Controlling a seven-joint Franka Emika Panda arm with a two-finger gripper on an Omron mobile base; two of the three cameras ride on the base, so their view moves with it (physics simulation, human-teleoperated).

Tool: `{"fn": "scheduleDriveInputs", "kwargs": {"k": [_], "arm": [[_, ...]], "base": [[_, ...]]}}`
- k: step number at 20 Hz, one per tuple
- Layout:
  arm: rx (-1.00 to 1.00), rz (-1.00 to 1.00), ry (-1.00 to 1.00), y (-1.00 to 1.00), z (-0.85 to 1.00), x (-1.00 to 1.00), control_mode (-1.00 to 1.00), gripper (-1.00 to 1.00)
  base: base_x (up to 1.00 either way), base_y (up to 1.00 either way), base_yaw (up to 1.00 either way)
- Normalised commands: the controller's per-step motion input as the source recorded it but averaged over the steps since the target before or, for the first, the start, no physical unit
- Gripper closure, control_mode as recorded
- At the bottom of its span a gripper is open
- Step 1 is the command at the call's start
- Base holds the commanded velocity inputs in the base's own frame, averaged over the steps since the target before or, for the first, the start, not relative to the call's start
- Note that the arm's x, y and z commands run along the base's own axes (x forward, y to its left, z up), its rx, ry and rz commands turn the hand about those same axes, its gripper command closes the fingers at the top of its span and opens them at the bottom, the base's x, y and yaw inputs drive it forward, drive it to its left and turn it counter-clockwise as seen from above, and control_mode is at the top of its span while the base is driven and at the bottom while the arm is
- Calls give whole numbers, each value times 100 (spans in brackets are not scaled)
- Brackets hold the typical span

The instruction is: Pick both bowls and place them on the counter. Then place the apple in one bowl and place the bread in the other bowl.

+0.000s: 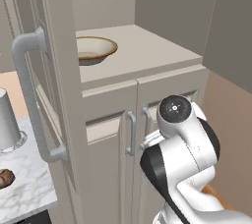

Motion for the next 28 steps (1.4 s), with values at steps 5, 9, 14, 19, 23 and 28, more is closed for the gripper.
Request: {"fn": "scheduleDriveInputs", "kwargs": {"k": [5, 9, 14, 19, 23, 28], "arm": [[1, 0, -1, 0, 0, 0, -100, -100], [0, -5, -1, 2, 46, -5, -100, -100], [0, -11, 0, 2, 97, -4, -100, -100], [0, -12, 1, 30, 68, 0, -100, -100], [0, -10, 0, 78, 7, 0, -100, -100], [31, -12, 0, 25, -2, 0, -100, -100]], "base": [[0, 0, 0], [0, 0, 0], [0, 0, 0], [0, 0, 0], [0, 0, 0], [0, 0, 0]]}}
